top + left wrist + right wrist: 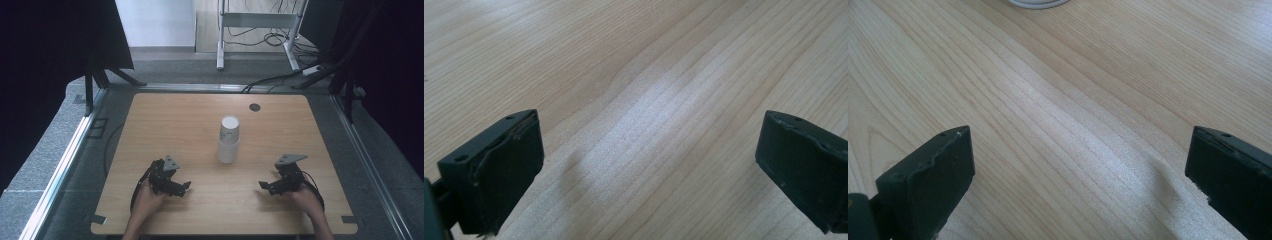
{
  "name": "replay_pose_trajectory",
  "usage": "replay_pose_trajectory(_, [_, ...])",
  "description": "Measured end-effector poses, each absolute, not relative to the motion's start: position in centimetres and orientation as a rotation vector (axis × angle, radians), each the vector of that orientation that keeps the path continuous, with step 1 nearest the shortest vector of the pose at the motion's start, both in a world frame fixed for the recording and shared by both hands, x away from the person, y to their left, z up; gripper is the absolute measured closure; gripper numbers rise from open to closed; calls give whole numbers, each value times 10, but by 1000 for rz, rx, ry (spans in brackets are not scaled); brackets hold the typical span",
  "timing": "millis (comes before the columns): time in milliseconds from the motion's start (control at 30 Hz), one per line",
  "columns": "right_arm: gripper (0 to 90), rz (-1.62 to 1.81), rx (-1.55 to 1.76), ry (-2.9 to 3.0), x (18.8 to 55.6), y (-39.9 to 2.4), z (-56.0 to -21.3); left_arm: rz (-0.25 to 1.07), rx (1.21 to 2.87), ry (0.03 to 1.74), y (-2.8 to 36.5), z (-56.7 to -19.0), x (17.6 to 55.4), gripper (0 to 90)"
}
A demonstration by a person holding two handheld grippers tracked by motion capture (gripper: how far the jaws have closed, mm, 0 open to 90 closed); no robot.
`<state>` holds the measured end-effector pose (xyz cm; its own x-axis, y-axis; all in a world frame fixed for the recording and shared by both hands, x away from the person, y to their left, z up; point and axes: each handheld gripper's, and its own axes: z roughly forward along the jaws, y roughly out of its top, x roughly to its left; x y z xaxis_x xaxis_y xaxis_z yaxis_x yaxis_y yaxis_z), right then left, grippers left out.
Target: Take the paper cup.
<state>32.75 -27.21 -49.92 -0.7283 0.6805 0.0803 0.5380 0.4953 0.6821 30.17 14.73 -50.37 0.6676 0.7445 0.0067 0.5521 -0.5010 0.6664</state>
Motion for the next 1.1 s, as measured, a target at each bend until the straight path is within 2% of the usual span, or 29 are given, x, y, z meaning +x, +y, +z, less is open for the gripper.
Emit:
replay_pose_trajectory(667, [2, 1066, 1025, 2559, 326, -269, -496, 387, 2232, 975, 145, -500, 301, 0])
replay_pose_trajectory(1100, [13, 1083, 996, 2533, 324, -272, -479, 384, 2188, 969, 150, -490, 302, 0])
